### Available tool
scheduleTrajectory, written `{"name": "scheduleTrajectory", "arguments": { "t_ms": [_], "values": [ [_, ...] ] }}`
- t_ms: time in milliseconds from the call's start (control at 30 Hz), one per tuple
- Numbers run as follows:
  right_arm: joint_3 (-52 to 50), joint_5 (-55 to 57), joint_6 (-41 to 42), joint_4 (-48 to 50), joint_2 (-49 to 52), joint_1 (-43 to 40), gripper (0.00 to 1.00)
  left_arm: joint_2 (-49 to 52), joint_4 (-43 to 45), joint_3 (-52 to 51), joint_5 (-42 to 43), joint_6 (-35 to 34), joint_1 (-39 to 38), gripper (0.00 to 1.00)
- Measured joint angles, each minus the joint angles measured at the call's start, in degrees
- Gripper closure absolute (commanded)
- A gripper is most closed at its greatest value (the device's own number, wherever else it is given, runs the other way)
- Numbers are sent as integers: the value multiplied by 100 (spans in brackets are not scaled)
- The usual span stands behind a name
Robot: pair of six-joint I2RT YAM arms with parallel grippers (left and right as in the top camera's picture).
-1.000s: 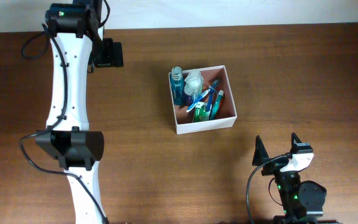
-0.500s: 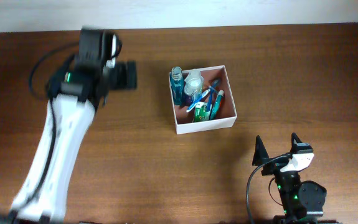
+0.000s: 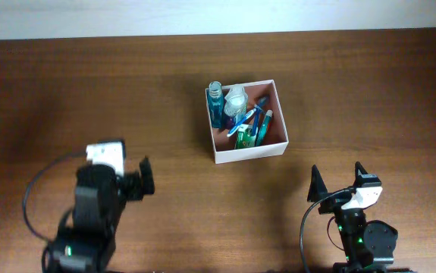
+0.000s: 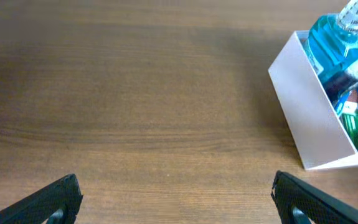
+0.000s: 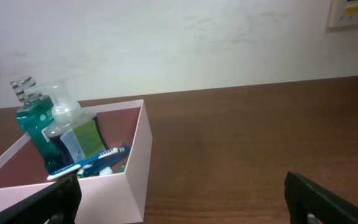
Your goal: Pack container
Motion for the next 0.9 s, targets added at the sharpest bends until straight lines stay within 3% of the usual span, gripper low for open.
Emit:
{"name": "scheduleTrajectory", "arguments": {
  "t_ms": [300,900],
  "values": [
    [0,0,0,0,2,0,1,-1685,560,-1727,111,2,564,1],
    [0,0,-2,0,2,0,1,-3139,2782,-3390,962,542,721,1]
  ]
}}
